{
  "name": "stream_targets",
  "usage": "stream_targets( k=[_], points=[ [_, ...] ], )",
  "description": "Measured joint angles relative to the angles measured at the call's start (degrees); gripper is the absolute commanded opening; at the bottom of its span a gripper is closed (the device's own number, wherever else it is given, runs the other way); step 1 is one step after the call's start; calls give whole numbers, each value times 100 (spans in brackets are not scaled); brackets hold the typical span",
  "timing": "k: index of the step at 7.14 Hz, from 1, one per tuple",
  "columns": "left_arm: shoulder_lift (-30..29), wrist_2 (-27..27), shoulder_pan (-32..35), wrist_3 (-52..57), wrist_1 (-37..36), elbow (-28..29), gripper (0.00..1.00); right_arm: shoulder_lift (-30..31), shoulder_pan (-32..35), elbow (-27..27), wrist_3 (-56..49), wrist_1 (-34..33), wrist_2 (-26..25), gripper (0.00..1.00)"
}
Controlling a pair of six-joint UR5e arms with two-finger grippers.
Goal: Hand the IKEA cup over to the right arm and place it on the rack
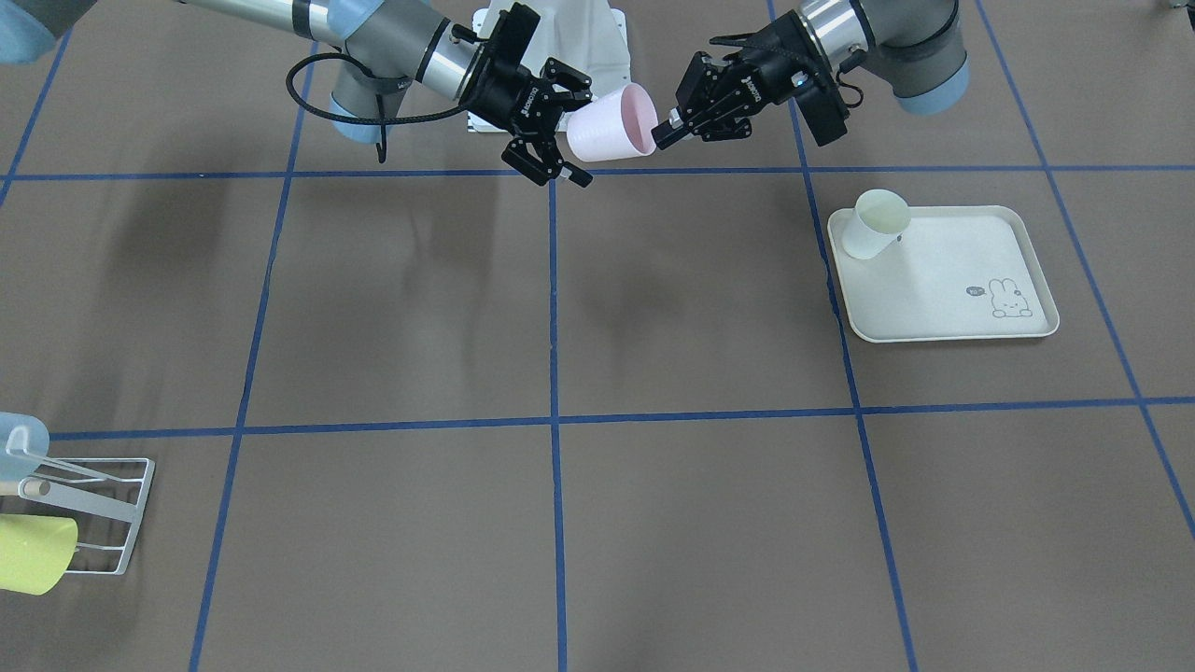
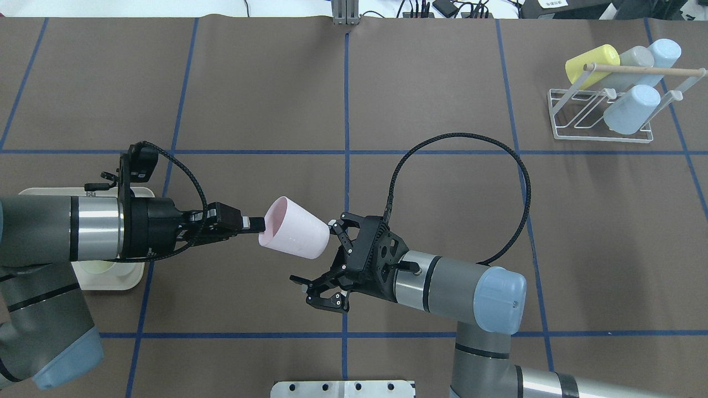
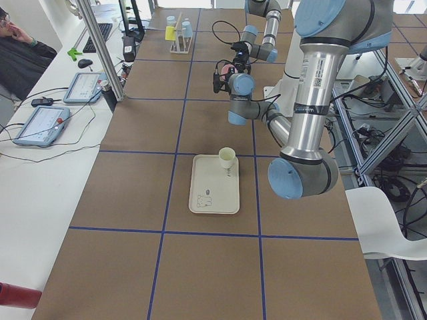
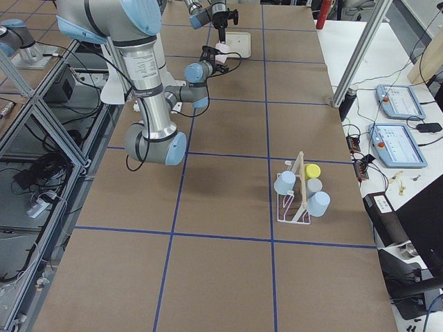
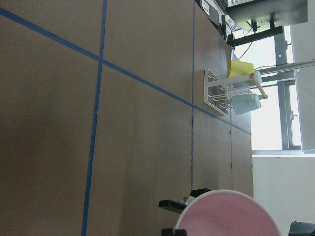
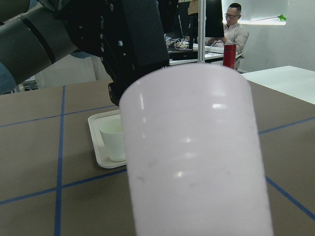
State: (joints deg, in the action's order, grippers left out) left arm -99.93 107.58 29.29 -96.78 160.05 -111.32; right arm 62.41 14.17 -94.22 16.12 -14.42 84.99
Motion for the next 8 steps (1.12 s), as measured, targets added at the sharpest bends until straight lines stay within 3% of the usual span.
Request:
stream_targets(
  k=[3, 5, 6, 8],
  points=[
    [15, 0, -48, 9, 6, 124, 0, 0, 7, -16, -3, 1, 0, 99],
    [9, 0, -67, 9, 8, 188, 0, -3, 7, -17, -3, 6, 0, 92],
    [8, 0, -74, 10, 9, 194, 0, -6, 7, -20, -3, 8, 2, 79],
    [8, -6, -76, 10, 9, 198, 0, -9, 7, -33, 2, 9, 8, 22]
  ],
)
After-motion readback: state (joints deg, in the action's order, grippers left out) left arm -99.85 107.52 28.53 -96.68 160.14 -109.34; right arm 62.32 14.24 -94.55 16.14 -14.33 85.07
